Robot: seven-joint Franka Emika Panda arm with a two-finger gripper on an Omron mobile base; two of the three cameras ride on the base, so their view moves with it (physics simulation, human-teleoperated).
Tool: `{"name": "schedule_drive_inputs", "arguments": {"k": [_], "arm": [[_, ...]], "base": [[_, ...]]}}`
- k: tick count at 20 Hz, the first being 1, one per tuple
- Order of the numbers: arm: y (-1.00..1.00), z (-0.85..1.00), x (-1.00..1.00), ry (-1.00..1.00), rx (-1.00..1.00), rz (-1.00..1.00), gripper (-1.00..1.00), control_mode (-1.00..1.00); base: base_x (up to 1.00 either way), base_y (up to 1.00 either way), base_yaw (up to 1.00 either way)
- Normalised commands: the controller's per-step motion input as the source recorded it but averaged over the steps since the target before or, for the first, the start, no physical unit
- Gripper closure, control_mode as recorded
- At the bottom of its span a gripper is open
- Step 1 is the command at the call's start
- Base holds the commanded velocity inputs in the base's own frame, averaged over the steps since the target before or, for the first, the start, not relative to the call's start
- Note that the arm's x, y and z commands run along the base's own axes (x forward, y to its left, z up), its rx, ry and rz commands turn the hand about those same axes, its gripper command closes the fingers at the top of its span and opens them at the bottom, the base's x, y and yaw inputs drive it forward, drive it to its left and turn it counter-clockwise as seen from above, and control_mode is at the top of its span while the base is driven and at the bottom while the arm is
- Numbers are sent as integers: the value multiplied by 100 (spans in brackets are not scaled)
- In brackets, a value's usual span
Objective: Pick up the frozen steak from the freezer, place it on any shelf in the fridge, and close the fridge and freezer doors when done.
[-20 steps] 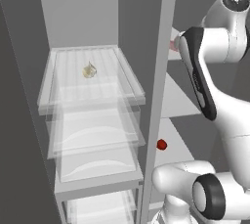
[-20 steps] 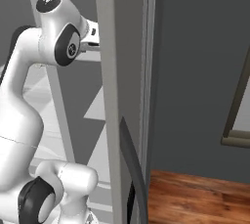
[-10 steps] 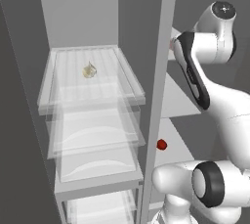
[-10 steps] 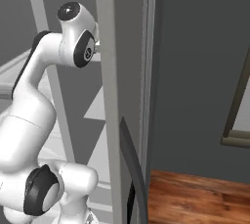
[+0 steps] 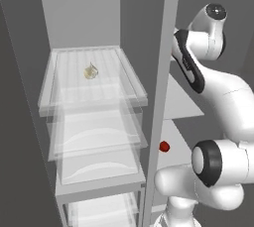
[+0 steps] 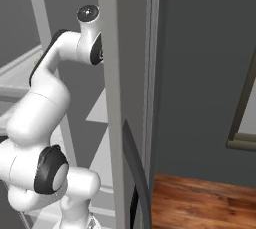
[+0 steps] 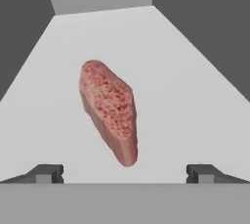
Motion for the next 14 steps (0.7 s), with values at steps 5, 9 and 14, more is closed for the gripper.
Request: {"name": "schedule_drive_inputs", "arguments": {"k": [5,9,14], "arm": [[0,-20,62,0,3,4,-100,-100],[0,-19,66,2,0,6,-100,-100],[0,-31,38,6,0,6,100,-100]], "base": [[0,0,0],[0,0,0],[0,0,0]]}}
